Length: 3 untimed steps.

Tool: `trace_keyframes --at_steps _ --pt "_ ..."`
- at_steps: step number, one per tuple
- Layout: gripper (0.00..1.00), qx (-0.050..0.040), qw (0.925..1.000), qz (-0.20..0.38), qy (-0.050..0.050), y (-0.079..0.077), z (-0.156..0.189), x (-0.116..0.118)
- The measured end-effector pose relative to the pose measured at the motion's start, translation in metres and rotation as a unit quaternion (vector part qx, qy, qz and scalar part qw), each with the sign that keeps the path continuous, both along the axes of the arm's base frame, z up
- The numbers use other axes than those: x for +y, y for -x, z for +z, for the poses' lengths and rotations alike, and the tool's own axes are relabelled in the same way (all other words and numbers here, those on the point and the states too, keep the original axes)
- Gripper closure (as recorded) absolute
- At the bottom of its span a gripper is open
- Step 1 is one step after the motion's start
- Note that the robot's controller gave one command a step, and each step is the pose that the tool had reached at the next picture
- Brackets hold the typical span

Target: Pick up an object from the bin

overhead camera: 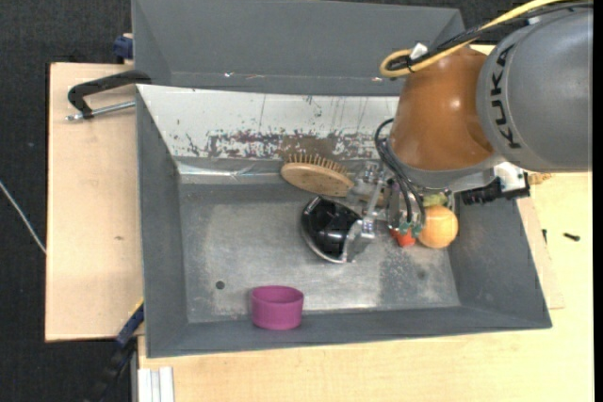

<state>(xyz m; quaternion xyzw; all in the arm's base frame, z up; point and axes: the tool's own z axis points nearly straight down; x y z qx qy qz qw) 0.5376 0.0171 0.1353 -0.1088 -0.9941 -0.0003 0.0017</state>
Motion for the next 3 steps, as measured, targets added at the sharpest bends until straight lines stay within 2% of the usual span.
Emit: trace_keyframes --at_steps 1,2,3 --pt "0.0 0.0048 0.9992 -0.039 -0.001 -0.024 -0.007 0.016" --pt "0.0 -0.0013 0.997 -0.077 -0.004 -0.009 -0.057 0.025" --pt "1.0 -0.0014 0.9971 -0.076 -0.004 -0.011 -0.05 0.024"
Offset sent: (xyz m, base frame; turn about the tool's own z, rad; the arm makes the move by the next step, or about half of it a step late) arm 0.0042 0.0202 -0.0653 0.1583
